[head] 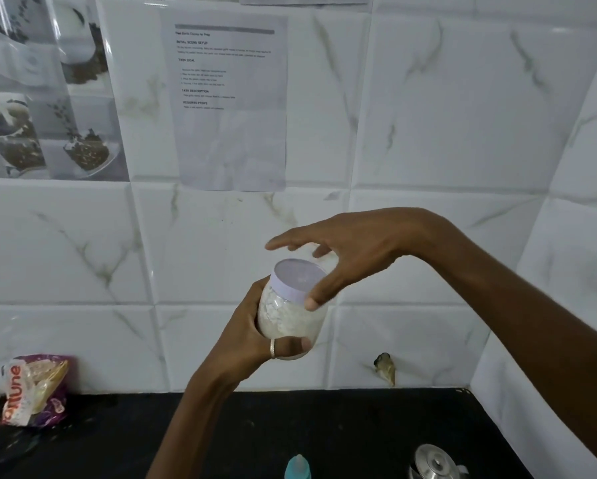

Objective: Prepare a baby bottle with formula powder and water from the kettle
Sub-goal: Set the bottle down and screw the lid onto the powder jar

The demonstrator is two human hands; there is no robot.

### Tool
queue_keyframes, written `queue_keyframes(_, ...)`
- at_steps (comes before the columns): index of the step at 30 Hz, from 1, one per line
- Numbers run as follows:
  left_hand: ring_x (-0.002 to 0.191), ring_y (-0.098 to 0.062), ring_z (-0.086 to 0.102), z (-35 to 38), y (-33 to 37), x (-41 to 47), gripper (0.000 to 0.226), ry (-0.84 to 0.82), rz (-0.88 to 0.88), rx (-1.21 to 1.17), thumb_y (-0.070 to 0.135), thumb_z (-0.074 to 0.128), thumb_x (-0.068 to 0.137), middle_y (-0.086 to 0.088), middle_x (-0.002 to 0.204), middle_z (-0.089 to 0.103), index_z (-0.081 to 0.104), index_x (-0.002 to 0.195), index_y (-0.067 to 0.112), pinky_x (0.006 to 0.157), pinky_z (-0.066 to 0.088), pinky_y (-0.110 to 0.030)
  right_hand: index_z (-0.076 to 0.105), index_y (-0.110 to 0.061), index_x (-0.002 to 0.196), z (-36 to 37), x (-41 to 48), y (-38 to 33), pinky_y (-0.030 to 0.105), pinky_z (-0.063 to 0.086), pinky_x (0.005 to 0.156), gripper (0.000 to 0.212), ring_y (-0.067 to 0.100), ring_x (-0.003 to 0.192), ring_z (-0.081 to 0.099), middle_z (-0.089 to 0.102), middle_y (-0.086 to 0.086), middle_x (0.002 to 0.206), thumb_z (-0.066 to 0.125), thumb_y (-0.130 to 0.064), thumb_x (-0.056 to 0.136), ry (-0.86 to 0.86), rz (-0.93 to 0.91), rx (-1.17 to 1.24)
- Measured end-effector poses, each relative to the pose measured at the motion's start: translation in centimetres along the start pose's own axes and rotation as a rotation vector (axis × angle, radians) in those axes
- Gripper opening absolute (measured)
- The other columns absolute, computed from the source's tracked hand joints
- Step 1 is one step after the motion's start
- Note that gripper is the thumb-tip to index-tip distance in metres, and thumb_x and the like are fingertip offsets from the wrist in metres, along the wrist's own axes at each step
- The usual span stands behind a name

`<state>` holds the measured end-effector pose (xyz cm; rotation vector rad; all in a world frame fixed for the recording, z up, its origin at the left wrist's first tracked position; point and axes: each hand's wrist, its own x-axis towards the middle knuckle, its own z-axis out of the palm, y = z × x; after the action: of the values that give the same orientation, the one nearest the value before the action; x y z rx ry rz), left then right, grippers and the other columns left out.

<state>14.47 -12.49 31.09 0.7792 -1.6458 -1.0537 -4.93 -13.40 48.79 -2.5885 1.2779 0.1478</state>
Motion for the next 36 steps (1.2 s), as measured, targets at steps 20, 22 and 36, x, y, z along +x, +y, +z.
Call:
queue_keyframes(20, 0.109, 0.006, 0.066, 4.6, -0.8, -0.2, 0.083, 0.340, 0.076, 0.340, 0.036, 0.097, 0.065, 0.028, 0.113, 0.064, 0.044, 0.126, 0.056, 0.072, 0.048, -0.001, 0.060, -0.049, 0.121, 1.8, 0.7, 0.2, 0.041, 0.063, 0.082, 0.065, 0.011, 0.081, 0.076, 0.071, -0.015, 0.107, 0.065, -0.082, 0.066, 0.173, 0.068, -0.059)
queue_keyframes(22, 0.106, 0.008, 0.066, 4.9, -0.6, -0.4, 0.084, 0.377, 0.122, 0.331, 0.039, 0.095, 0.064, 0.038, 0.110, 0.063, 0.041, 0.120, 0.070, 0.072, 0.049, -0.002, 0.061, -0.048, 0.121, 1.8, 0.8, 0.1, 0.040, 0.063, 0.081, 0.066, 0.010, 0.075, 0.076, 0.071, -0.014, 0.107, 0.064, -0.083, 0.065, 0.187, 0.071, -0.069)
queue_keyframes(36, 0.113, -0.005, 0.064, 5.3, -1.1, -0.2, 0.086, 0.356, 0.105, 0.212, 0.053, 0.089, 0.056, 0.017, 0.130, 0.061, 0.041, 0.127, 0.055, 0.088, 0.058, -0.025, 0.034, -0.047, 0.153, 4.4, -0.4, 3.4, 0.029, 0.049, 0.094, 0.106, 0.006, 0.112, 0.059, 0.055, -0.012, 0.150, 0.053, -0.099, 0.063, 0.357, 0.137, 0.199)
